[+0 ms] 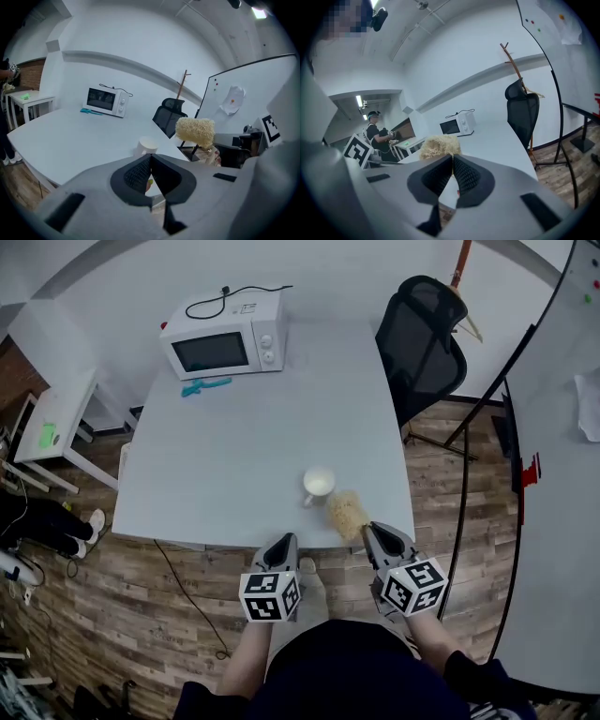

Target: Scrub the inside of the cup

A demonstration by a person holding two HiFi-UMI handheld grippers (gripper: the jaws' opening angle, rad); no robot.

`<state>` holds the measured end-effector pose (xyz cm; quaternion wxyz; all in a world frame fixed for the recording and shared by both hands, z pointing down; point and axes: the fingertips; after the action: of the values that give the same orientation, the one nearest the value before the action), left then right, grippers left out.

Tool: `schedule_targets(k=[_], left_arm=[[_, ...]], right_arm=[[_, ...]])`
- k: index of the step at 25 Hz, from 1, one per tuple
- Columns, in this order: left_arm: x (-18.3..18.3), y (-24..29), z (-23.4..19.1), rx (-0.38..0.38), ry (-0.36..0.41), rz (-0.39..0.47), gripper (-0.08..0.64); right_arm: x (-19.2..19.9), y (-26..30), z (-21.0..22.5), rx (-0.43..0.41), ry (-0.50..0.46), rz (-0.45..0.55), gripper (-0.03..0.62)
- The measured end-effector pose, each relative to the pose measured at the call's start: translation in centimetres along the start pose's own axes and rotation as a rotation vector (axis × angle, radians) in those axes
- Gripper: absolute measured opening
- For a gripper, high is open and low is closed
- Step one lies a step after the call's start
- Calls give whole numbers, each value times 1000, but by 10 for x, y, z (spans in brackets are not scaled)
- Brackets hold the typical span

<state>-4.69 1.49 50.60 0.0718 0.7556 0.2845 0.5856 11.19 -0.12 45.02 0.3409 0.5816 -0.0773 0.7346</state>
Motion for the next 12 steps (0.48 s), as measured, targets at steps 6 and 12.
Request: schedule_targets(k=[6,12], left_arm=[[-4,40,-17,63,54,-65,17],[8,76,-20,146,132,-154,18]], right_arm=[[-19,38,14,42,7,2,31],[-27,67,28,88,27,2,31]])
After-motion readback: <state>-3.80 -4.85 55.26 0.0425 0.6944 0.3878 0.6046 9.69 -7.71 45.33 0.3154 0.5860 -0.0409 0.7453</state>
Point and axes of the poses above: the fingertips, and each gripper's own axes: y forward along the fingers, z to its right, x out of its underside, and after that the axes turned 1 degree about z, right-handed
